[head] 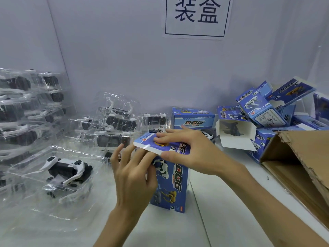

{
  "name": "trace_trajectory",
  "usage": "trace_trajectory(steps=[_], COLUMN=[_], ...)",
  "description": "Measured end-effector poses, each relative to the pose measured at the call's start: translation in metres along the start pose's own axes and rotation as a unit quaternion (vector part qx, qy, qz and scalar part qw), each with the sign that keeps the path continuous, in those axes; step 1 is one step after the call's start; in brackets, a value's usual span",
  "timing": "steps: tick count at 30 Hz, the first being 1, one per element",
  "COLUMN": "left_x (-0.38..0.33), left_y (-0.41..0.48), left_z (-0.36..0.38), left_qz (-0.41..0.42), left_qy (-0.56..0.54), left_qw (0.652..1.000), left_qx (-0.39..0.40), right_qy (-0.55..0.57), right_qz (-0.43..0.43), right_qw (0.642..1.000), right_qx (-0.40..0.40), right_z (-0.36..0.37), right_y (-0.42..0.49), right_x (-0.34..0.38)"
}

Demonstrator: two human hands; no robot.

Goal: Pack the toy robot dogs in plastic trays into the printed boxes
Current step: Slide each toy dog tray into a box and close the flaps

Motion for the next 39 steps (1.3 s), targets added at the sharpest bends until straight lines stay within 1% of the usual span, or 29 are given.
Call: trace_trajectory(steps=[3, 6, 7, 10, 13, 15, 17, 19, 21, 24, 26, 29, 30, 32, 33, 34, 36, 39], left_x=[-0.005, -0.005, -0.005, -0.004, 0.000, 0.001, 0.000, -0.002, -0.005, -0.013, -0.019, -0.022, -0.022, -0.022, -0.022, -0.023, -0.023, -0.027], left_y=[-0.008, -0.011, -0.012, -0.013, -0.014, -0.013, -0.014, -0.016, -0.018, -0.018, -0.016, -0.014, -0.014, -0.014, -0.014, -0.014, -0.013, -0.011], left_z=[0.001, 0.000, -0.001, -0.003, -0.003, -0.002, -0.001, 0.000, 0.000, -0.001, -0.001, -0.002, -0.002, -0.001, -0.001, -0.001, -0.001, -0.001], left_qz=[-0.029, -0.057, -0.054, -0.032, -0.038, -0.054, -0.060, -0.062, -0.071, -0.075, -0.065, -0.052, -0.051, -0.049, -0.046, -0.044, -0.038, -0.045], left_qy=[-0.070, -0.119, -0.111, -0.029, -0.005, -0.012, -0.026, -0.044, -0.076, -0.117, -0.123, -0.123, -0.122, -0.116, -0.110, -0.105, -0.089, -0.070], left_qw=[0.997, 0.991, 0.992, 0.998, 0.998, 0.998, 0.998, 0.997, 0.995, 0.990, 0.990, 0.991, 0.991, 0.992, 0.993, 0.993, 0.995, 0.996], left_qx=[-0.018, -0.019, -0.026, -0.047, -0.047, -0.038, -0.021, -0.006, -0.001, 0.007, 0.010, 0.005, 0.005, 0.011, 0.013, 0.016, 0.021, 0.016], right_qy=[0.066, 0.071, 0.072, 0.090, 0.112, 0.072, 0.004, -0.037, -0.073, -0.160, -0.189, -0.208, -0.191, -0.098, -0.050, -0.012, 0.041, 0.059], right_qz=[0.012, -0.003, -0.009, -0.009, 0.011, 0.014, 0.008, 0.007, 0.007, -0.009, -0.011, 0.006, 0.020, 0.056, 0.065, 0.062, 0.030, -0.021], right_qw=[0.998, 0.997, 0.997, 0.996, 0.994, 0.997, 1.000, 0.999, 0.997, 0.986, 0.980, 0.974, 0.976, 0.985, 0.989, 0.993, 0.998, 0.997], right_qx=[-0.012, -0.026, -0.026, -0.006, 0.014, 0.013, 0.008, 0.018, 0.038, 0.049, 0.053, 0.088, 0.106, 0.130, 0.125, 0.104, 0.037, -0.041], right_z=[-0.004, -0.007, -0.006, -0.004, -0.005, -0.006, -0.006, -0.005, -0.003, -0.001, 0.000, 0.004, 0.004, 0.001, -0.004, -0.010, -0.022, -0.021], right_y=[-0.001, 0.001, 0.002, 0.002, 0.001, 0.002, 0.002, 0.000, -0.006, -0.012, -0.012, -0.009, -0.008, -0.005, -0.004, -0.004, -0.009, -0.020], right_x=[-0.002, -0.002, -0.003, -0.006, -0.006, -0.003, 0.002, 0.008, 0.011, 0.018, 0.023, 0.027, 0.026, 0.023, 0.021, 0.019, 0.014, 0.005])
Point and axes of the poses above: each hand's wrist, its own y-axis towards the middle knuckle, its own z-axis out of the palm, x = y × z, the point moved 3 cm from there along y, towards the middle knuckle, and after that the axes turned 9 degrees about y, right-handed, at the moved point
